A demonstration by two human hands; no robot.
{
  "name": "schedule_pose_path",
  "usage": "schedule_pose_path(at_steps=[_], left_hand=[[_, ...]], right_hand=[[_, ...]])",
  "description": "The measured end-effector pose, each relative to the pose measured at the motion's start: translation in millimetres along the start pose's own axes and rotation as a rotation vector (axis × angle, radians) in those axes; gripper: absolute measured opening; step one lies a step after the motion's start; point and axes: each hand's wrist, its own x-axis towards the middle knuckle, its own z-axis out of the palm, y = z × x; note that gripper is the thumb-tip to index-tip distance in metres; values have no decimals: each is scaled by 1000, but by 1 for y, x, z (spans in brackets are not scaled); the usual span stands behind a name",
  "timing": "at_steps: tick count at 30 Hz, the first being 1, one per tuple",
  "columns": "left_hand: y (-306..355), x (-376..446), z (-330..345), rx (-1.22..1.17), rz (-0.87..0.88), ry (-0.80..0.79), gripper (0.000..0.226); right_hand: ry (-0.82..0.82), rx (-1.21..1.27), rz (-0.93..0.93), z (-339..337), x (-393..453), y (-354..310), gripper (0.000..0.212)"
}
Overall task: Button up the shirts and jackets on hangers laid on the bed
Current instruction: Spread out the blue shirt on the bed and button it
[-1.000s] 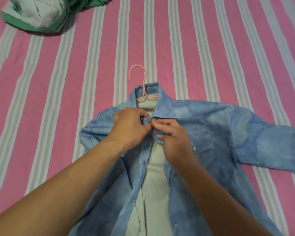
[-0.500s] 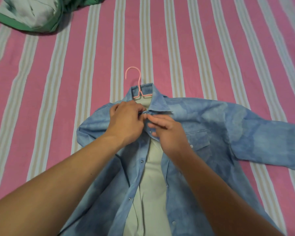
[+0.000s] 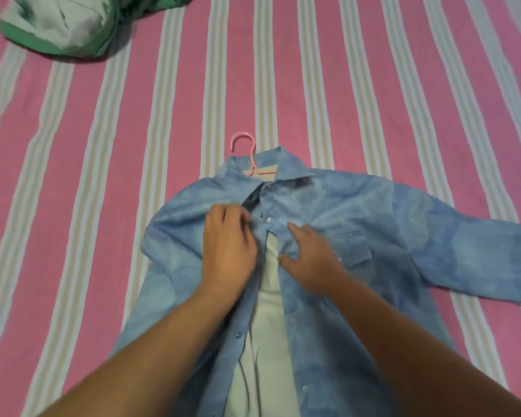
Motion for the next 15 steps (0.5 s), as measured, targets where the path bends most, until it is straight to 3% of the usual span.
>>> schedule_pose_path(at_steps=[3,8,11,15], left_hand=[[-29,-16,12,-26,-192,-83,11],[-16,18,40,123,-321,-102,43],[-5,25,57,293,-379,-154,53],[-4,20,56,196,-408,-143,29]], right_hand=[[209,-2,-117,11,8,-15,69],[416,-126,-199,22,36,-37,35],[481,136,-88,15,41,-30,14],[539,547,33,-11,15,-24,6]])
